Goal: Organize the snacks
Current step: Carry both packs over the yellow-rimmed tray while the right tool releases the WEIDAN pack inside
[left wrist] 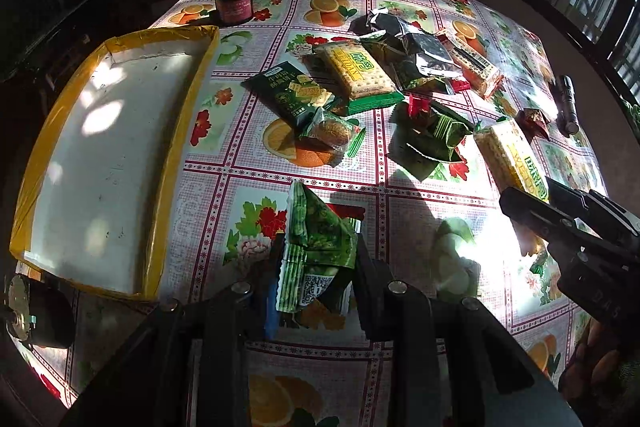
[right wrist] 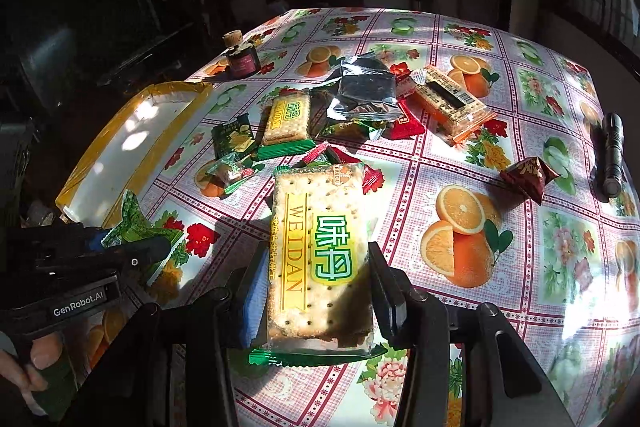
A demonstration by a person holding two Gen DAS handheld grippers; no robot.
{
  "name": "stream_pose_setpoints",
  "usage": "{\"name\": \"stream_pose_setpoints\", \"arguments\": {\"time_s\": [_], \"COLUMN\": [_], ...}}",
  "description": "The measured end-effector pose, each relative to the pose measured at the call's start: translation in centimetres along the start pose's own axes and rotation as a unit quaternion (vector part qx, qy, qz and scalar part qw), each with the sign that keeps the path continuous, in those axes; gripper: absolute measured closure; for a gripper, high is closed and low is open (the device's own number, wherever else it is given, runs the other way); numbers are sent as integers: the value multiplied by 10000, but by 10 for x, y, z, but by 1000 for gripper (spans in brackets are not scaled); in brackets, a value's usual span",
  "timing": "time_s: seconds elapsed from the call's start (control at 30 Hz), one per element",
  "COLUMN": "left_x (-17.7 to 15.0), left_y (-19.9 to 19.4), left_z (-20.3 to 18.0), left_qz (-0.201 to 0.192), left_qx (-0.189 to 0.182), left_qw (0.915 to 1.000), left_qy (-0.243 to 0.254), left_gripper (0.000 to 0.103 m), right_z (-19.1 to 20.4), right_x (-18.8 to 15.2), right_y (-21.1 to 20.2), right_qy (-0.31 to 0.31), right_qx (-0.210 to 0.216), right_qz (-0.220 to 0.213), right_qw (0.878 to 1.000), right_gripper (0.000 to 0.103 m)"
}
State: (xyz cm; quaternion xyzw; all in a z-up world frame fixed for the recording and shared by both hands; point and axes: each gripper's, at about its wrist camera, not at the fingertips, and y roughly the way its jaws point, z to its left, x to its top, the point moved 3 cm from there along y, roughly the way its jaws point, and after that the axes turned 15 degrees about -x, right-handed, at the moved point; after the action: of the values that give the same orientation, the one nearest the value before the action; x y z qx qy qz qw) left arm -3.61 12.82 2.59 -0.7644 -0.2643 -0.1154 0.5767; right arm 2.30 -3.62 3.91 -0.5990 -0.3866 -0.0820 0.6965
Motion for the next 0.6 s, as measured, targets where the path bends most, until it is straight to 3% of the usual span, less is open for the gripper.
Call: {"name": "stream_pose_setpoints", "arguments": {"time_s": [0.3, 0.6], "left_x": [-1, 1], "left_y": [-38, -61], "left_z": [46, 86], "left_qz": [-342, -601], "left_qx": [266, 543], "left_qw": [9985, 9947], "left_qy": [-325, -639], "left_gripper": [74, 74], "right_z": [57, 98], "right_x": [11, 23], "right_y": [-4, -5], "right_qy": [-238, -501], "right_qx": [512, 766], "right_qz": [-17, -41], "right_qw": [9984, 9958], "right_gripper": [53, 53]}}
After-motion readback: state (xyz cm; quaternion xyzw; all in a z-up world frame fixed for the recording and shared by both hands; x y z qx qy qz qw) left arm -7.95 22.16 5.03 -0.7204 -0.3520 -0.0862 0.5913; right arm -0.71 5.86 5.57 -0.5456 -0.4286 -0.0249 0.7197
